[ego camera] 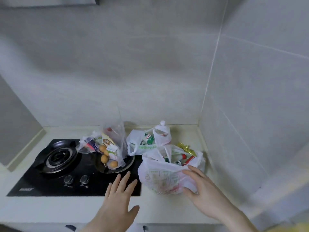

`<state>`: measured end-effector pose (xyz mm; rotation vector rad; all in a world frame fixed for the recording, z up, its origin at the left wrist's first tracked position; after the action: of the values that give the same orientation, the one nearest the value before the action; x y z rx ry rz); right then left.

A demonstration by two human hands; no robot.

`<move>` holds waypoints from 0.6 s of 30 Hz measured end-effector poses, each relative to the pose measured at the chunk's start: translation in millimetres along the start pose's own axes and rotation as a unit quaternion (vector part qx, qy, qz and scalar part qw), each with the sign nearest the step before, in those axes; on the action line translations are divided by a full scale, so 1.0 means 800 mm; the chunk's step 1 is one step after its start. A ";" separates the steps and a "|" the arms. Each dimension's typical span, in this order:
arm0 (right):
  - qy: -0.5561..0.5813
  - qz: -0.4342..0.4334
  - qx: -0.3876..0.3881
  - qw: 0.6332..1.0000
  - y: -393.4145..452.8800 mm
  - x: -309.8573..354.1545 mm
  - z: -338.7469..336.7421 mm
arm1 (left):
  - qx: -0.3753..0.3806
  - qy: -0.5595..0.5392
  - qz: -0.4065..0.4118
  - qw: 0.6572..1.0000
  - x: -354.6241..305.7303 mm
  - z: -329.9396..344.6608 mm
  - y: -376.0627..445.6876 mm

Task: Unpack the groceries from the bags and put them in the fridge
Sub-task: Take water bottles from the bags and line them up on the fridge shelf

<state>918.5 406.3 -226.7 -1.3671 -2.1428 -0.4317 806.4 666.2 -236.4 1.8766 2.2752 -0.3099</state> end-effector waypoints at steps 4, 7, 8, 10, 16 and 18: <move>-0.010 0.010 0.006 1.000 0.068 -0.007 0.014 | -0.009 -0.008 0.020 1.000 0.005 -0.011 0.049; -0.023 0.036 0.019 0.999 0.112 -0.018 0.028 | -0.008 -0.033 0.060 0.998 0.000 -0.007 0.088; -0.027 0.050 0.022 0.998 0.124 -0.025 0.034 | -0.002 -0.040 0.075 0.996 -0.003 -0.003 0.102; -0.032 0.075 0.034 0.996 0.140 -0.041 0.046 | 0.013 -0.040 0.102 0.994 -0.010 0.008 0.128; -0.072 0.148 0.141 0.976 0.149 -0.103 0.098 | 0.081 0.013 0.161 0.983 -0.028 0.060 0.177; -0.090 0.156 0.173 0.968 0.153 -0.116 0.108 | 0.111 0.043 0.160 0.980 -0.027 0.078 0.183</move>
<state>1035.0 438.4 -355.0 -1.5433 -1.9708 0.1907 954.3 655.8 -297.5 2.3702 2.0109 -0.4577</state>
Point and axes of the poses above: each hand's wrist, its own y-axis towards the middle knuckle, its own z-axis out of the palm, x = y × z, the point moved 7 cm from there along y, towards the middle knuckle, and after that the axes turned 7 degrees about -x, right-handed, at the moved point
